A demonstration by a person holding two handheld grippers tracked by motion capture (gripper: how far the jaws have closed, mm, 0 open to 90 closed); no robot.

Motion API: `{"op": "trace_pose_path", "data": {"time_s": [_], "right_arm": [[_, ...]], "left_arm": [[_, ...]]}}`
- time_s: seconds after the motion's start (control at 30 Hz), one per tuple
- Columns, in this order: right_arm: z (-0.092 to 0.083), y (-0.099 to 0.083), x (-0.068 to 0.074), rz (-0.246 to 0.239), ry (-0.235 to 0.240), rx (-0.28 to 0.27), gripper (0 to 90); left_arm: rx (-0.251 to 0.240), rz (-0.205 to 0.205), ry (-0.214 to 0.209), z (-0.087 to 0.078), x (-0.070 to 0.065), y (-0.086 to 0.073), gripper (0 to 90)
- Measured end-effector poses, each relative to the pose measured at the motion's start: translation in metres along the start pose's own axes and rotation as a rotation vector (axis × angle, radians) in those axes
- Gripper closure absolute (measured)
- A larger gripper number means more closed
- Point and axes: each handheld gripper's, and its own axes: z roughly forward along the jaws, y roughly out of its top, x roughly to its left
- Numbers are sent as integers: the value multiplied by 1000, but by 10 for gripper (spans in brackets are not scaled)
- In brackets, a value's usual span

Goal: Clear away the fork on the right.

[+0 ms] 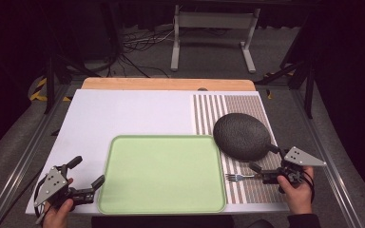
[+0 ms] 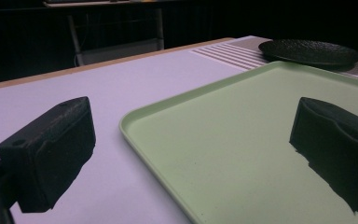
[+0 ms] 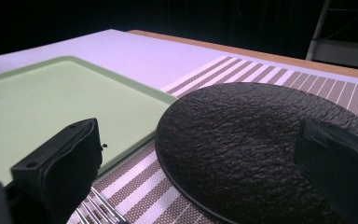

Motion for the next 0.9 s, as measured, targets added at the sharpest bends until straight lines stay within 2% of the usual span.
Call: {"op": "trace_pose_path", "data": {"time_s": [0.13, 0.33, 0.57, 0.7, 0.77, 0.9], "right_arm": [[3, 10, -2, 3, 9, 5, 9], [8, 20, -3, -25, 43, 67, 10], [8, 38, -4, -81, 55, 170, 12], [8, 47, -6, -116, 87, 248, 16], [7, 50, -7, -118, 93, 279, 18], [7, 58, -7, -161, 112, 347, 29]], "left_arm": [[4, 9, 0, 0, -1, 0, 9], [8, 8, 3, 0, 0, 0, 10], [10, 8, 2, 0, -1, 0, 10], [8, 8, 3, 0, 0, 0, 10], [7, 7, 2, 0, 0, 0, 9], [7, 7, 1, 0, 0, 0, 10]]}}
